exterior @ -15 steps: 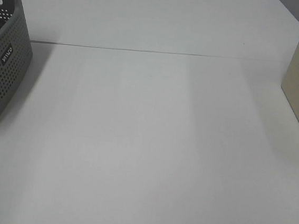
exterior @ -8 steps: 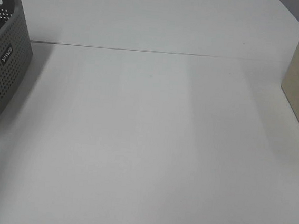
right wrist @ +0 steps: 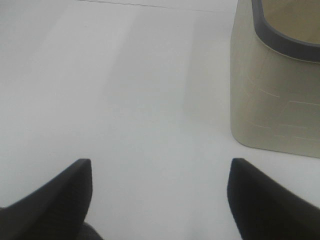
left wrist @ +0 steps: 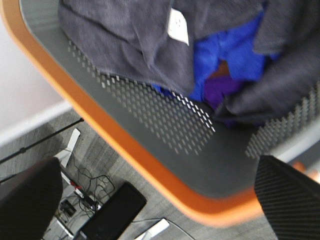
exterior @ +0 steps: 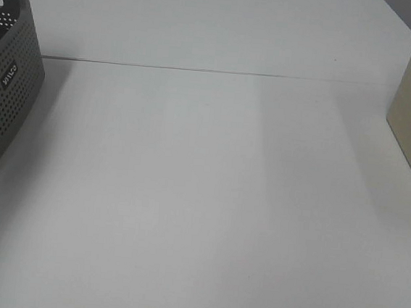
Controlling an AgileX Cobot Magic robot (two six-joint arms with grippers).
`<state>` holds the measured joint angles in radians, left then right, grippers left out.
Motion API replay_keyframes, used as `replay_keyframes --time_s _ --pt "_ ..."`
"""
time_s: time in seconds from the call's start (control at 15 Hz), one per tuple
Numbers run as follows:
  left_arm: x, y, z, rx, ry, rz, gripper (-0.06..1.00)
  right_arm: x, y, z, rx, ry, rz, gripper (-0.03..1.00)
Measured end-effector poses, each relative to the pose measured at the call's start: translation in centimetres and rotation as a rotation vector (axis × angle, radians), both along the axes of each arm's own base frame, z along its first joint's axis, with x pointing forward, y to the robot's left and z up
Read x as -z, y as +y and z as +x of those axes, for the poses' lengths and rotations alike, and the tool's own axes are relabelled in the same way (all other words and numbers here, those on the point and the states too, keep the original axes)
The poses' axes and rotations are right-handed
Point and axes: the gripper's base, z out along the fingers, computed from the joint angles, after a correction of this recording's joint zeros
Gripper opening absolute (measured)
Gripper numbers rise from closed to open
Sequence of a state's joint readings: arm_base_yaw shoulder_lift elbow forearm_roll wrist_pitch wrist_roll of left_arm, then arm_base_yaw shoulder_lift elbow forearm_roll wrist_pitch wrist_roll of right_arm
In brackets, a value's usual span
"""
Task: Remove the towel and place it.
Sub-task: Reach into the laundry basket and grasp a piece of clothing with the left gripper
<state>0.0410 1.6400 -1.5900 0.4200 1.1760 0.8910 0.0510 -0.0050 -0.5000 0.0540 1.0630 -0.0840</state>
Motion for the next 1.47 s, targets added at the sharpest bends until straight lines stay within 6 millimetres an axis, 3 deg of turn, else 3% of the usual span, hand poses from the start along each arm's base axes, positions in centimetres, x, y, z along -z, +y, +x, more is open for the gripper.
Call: replay_keyframes --time_s 0.07,0.33,0.67,0.87,1.07,1.33,1.47 --pt "1.7 0.0 2.4 0.021 0.003 0.003 0.99 0.0 0.0 0.0 0.0 0.0 0.0 0.73" --pt "7.8 1.1 7.9 0.023 0.094 0.017 0.99 0.0 0.0 0.0 0.0 0.0 0.0 0.73" --pt "13.1 3.6 10.0 -0.007 0.19 -0.005 0.99 0.0 0.0 0.0 0.0 0.0 0.0 0.73" --pt "14.5 5.6 9.9 -0.052 0.21 -0.046 0.97 0.0 0.0 0.0 0.0 0.0 0.0 0.73" --pt "14.7 5.5 9.9 -0.025 0.221 -0.069 0.87 0.0 0.0 0.0 0.0 0.0 0.0 0.73" --pt "14.8 5.4 9.5 -0.038 0.267 -0.079 0.65 0.0 0.0 0.0 0.0 0.0 0.0 0.73" --pt "14.8 5.4 9.4 -0.042 0.278 -0.082 0.62 0.0 0.0 0.0 0.0 0.0 0.0 0.73"
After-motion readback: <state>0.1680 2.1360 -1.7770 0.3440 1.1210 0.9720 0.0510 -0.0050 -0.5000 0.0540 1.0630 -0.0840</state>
